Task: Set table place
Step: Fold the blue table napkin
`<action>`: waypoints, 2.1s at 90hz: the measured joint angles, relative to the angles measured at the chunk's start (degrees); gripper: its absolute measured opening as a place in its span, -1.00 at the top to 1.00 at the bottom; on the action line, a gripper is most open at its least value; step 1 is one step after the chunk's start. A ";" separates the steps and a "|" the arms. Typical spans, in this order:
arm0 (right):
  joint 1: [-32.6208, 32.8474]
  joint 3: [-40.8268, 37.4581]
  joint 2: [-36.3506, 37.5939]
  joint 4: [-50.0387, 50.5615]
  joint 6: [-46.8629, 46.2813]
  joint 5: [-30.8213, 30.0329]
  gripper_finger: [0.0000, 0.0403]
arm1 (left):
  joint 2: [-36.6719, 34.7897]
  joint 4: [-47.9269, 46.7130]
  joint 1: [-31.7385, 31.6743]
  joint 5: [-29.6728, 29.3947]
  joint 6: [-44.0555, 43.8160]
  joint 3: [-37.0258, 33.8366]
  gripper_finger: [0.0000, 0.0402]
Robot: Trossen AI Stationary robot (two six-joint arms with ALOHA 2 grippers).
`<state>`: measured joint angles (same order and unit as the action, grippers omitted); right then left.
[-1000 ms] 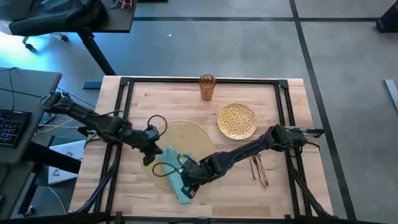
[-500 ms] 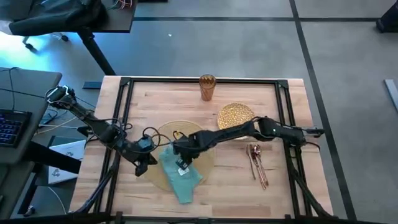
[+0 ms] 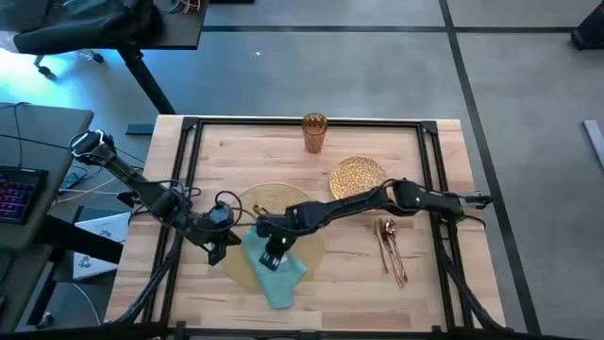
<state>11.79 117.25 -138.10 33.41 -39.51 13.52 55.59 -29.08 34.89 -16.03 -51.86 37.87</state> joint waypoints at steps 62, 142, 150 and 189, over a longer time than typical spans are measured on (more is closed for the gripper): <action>16.90 0.00 14.15 35.24 -20.07 -21.60 0.15 | 17.22 21.30 -14.63 14.60 20.88 2.40 0.58; 30.35 -0.02 14.25 42.17 -36.59 -31.26 -0.05 | 41.93 8.19 -21.90 19.65 43.10 15.99 0.08; 30.00 -0.02 14.25 42.05 -36.56 -31.52 -0.05 | 40.15 4.20 -20.24 19.61 46.95 18.16 0.10; 29.57 -0.02 14.25 42.66 -38.56 -32.00 -0.05 | 43.49 6.02 -24.15 18.38 43.56 18.49 0.01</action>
<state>41.36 117.23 -123.85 76.06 -78.07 -18.49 99.08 -23.06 10.75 2.34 -8.30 56.36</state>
